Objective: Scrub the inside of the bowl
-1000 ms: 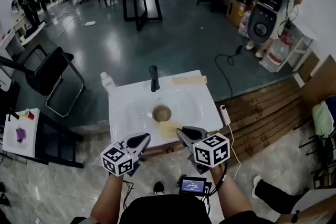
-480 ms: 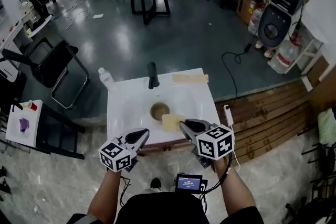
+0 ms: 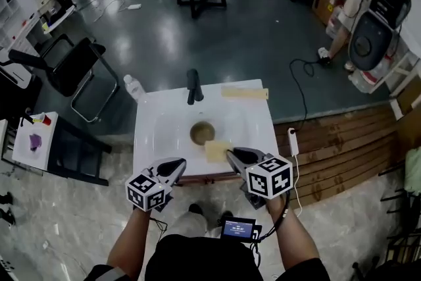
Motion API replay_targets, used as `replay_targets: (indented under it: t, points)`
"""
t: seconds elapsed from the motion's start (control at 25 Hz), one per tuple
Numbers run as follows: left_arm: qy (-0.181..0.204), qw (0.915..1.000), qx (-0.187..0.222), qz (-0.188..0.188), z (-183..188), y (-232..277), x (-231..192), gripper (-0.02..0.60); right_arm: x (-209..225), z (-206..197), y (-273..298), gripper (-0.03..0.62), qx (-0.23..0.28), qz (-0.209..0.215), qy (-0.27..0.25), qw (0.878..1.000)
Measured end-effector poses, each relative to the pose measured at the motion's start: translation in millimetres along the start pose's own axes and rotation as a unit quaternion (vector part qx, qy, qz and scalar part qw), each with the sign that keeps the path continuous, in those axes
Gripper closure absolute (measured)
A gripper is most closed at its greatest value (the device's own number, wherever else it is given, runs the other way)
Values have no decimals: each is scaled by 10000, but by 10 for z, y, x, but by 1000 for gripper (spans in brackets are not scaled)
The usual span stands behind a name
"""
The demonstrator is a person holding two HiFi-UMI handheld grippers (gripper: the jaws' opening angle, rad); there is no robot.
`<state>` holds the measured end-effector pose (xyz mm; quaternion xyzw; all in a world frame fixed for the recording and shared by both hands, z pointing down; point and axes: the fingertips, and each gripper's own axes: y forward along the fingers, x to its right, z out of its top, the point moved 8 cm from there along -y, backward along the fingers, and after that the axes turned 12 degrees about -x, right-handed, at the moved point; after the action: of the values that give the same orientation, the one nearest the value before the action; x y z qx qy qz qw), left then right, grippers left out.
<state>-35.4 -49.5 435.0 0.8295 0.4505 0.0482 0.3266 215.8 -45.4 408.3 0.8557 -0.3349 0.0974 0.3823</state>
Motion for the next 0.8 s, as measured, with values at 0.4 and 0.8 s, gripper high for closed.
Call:
replay_targets:
  t: [0.4, 0.8]
  points:
    - [-507, 9969, -598, -108, 51, 578, -760, 574, 352, 162, 425, 557, -215, -154, 279, 9993]
    - [-1162, 9810, -1477, -473, -98, 1227, -1636, 509, 670, 418, 1122, 557, -535, -355, 617, 9960]
